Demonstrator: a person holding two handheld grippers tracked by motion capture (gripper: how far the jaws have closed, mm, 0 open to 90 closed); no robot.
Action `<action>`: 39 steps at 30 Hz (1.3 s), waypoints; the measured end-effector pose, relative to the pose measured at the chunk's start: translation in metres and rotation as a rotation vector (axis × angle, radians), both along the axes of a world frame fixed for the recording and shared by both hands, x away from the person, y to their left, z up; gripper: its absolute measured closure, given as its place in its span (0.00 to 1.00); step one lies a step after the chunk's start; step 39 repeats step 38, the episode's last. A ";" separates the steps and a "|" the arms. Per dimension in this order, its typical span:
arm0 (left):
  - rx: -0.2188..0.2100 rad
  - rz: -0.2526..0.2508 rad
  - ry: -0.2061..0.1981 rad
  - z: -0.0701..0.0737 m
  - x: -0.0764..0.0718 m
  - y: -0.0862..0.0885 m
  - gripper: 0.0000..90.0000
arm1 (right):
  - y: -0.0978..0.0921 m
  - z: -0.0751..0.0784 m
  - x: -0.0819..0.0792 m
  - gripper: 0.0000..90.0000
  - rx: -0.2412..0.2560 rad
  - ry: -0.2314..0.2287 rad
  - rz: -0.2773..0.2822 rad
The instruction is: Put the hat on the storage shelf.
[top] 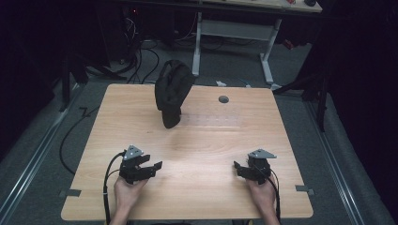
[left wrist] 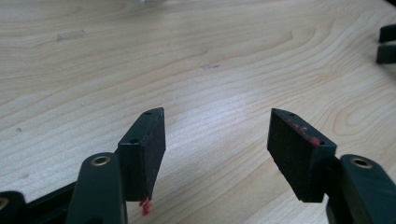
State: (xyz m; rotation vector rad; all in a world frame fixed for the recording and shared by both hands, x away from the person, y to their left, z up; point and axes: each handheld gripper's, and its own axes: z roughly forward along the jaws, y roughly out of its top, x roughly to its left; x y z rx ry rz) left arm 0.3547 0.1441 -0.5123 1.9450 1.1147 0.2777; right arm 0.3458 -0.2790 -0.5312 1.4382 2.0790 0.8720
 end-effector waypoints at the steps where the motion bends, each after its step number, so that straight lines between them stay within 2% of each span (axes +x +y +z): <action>1: 0.010 0.000 -0.003 -0.001 0.000 -0.001 0.41 | 0.000 0.000 0.000 0.34 0.000 0.000 0.000; 5: 0.035 0.007 -0.014 -0.006 0.000 -0.005 0.41 | 0.000 0.000 0.000 0.34 0.000 0.000 0.000; 8: 0.061 0.022 -0.044 -0.008 -0.002 -0.009 0.41 | 0.000 0.000 0.000 0.34 0.000 0.000 0.000; 12: 0.094 0.035 -0.061 -0.012 -0.003 -0.012 0.41 | 0.000 0.000 0.000 0.34 0.000 0.000 0.000; 18: 0.133 0.053 -0.059 -0.018 -0.001 -0.014 0.40 | 0.000 0.000 0.000 0.34 0.000 0.000 0.000; 20: 0.153 0.054 -0.046 -0.021 0.000 -0.015 0.40 | 0.000 0.000 0.000 0.34 0.000 0.000 0.000; 23: 0.190 0.050 -0.066 -0.023 -0.001 -0.018 0.38 | 0.000 0.000 0.000 0.34 0.000 0.000 0.000; 39: 0.187 0.066 -0.057 -0.023 -0.002 -0.019 0.33 | 0.000 0.000 0.000 0.34 0.001 0.000 0.000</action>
